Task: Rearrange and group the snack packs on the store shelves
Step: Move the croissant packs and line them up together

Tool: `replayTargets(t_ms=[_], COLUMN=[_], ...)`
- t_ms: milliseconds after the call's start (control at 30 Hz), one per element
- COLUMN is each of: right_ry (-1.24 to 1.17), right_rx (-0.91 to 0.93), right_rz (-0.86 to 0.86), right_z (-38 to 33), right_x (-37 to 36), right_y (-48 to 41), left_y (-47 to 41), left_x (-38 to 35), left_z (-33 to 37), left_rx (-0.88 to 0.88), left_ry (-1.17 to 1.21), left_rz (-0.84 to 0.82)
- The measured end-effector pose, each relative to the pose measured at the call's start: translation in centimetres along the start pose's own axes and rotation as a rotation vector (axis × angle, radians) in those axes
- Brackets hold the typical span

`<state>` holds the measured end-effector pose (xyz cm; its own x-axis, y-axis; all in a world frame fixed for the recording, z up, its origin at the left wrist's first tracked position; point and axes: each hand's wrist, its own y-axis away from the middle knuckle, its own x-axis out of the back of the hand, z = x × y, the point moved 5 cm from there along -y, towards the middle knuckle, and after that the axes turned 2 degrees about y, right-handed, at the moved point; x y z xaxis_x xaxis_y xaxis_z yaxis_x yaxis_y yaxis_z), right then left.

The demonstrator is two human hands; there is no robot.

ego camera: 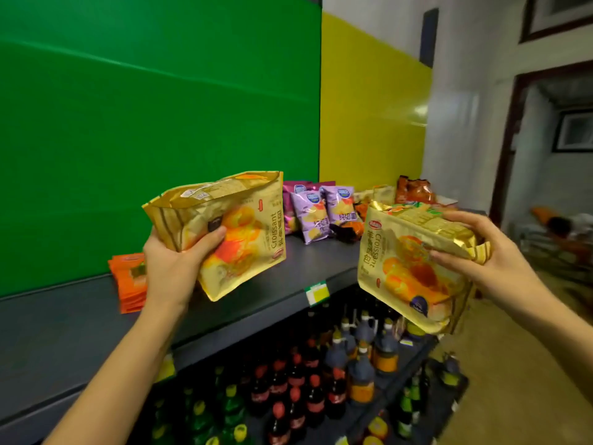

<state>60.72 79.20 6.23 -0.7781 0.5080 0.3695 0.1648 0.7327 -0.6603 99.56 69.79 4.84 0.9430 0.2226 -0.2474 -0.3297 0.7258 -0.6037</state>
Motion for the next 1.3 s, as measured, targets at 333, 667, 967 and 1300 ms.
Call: replayTargets(t_ms=[333, 667, 967, 1300], right_ry=[0.039, 0.103, 0.073, 0.035], right_rx=[-0.046, -0.080, -0.005, 0.180], right_rz=[0.086, 0.116, 0.083, -0.103], right_z=[13.1, 24.8, 34.1, 43.3], right_x=[11.4, 16.3, 17.9, 16.6], right_y=[-5.5, -12.1, -27.0, -42.0], left_y=[1.7, 0.3, -6.4, -13.7], left_x=[-20.4, -35.9, -47.4, -56.2], left_z=[-7.1, -14.0, -18.9, -20.9], left_rx=[0.127, 0.135, 0.069, -0.031], left_ry=[0.107, 0.208, 0.195, -0.002], left_rz=[-0.064, -0.087, 0.017, 0.081])
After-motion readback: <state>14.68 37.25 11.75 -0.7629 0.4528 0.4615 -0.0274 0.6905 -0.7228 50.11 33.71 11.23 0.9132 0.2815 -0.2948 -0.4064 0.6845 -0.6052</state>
